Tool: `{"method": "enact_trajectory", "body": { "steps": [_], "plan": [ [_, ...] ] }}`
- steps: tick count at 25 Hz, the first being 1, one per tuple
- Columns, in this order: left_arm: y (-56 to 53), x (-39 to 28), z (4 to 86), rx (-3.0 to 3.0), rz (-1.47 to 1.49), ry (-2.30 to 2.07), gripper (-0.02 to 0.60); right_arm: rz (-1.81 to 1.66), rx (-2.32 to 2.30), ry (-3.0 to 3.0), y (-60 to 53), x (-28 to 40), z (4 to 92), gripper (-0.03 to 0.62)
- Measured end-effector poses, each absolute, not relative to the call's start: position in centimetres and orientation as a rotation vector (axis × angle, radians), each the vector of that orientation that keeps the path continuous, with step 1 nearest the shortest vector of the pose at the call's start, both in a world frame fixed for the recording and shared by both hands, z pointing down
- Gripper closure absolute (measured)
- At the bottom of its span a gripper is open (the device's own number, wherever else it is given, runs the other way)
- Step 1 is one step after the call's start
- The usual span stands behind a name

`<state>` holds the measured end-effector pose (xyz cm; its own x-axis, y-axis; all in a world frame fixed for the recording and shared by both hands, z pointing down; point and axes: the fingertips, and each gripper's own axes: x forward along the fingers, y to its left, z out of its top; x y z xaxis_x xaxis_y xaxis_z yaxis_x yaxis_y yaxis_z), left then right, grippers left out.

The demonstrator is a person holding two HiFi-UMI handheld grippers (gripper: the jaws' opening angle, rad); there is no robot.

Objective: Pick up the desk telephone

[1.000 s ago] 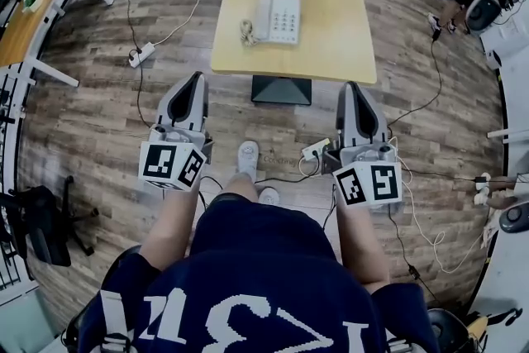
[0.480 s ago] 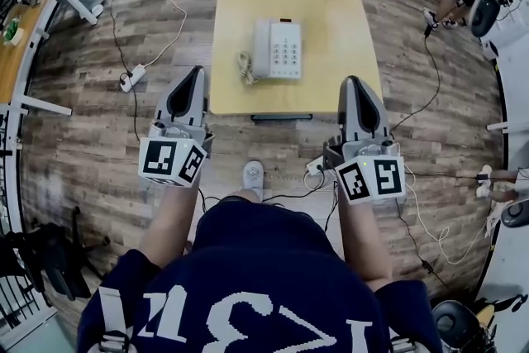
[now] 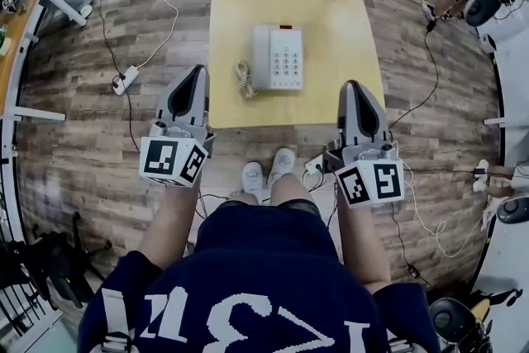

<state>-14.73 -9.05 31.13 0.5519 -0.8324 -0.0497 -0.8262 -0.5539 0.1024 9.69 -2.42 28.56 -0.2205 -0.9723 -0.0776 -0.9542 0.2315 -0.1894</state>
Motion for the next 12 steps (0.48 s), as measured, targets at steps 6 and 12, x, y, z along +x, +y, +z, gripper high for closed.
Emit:
{"method": "enact_trajectory", "body": {
  "steps": [6,12],
  "plan": [
    [-11.4,-14.1,31.8,2.667,-0.136,-1.497,0.566,-0.18,-1.788,2.341,-6.3,10.7,29.4,0.566],
    [-15.6,-12.6,31.1,2.654,-0.138,-1.578,0.566,-0.153,-1.719,2.371,-11.7,13.1,28.3,0.566]
  ]
}}
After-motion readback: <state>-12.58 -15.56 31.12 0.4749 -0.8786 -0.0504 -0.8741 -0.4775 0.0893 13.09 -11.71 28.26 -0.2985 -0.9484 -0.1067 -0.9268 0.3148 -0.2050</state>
